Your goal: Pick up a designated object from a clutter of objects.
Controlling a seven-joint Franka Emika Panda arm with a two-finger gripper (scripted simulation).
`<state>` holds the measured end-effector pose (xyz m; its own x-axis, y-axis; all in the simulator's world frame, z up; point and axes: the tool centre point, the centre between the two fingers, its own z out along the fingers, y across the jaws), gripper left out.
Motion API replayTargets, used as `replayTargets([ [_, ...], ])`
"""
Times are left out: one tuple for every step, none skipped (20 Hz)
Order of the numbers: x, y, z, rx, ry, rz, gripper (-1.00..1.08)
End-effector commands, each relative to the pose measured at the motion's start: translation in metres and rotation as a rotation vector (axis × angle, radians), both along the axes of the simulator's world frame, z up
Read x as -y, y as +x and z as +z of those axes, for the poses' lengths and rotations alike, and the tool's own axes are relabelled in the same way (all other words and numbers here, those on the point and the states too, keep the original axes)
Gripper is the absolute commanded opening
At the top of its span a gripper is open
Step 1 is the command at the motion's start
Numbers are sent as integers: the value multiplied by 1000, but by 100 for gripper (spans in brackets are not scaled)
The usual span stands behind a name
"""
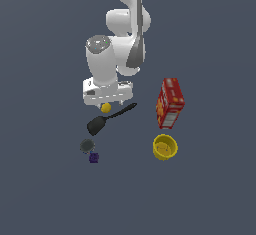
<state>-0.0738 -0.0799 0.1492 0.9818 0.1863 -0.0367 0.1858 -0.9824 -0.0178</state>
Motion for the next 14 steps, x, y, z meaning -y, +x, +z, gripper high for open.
replayTargets([
  [10,-13,-16,9,2,16,100],
  [13,-19,-22,12,2,22,100],
  [17,-24,-28,16,2,28,100],
  [20,-29,-33,18,1,33,100],
  [23,-34,-38,21,1,38,100],
  [26,-39,-42,24,0,43,100],
  [28,-44,-46,26,0,47,100],
  [30,-48,-50,28,-1,51,100],
  [32,-52,-53,30,-2,55,100],
  [34,-56,-56,32,-3,58,100],
  [36,-60,-59,33,-4,61,100],
  [37,-63,-61,34,-5,64,100],
  [39,-66,-63,36,-6,66,100],
  [40,-69,-65,37,-6,69,100],
])
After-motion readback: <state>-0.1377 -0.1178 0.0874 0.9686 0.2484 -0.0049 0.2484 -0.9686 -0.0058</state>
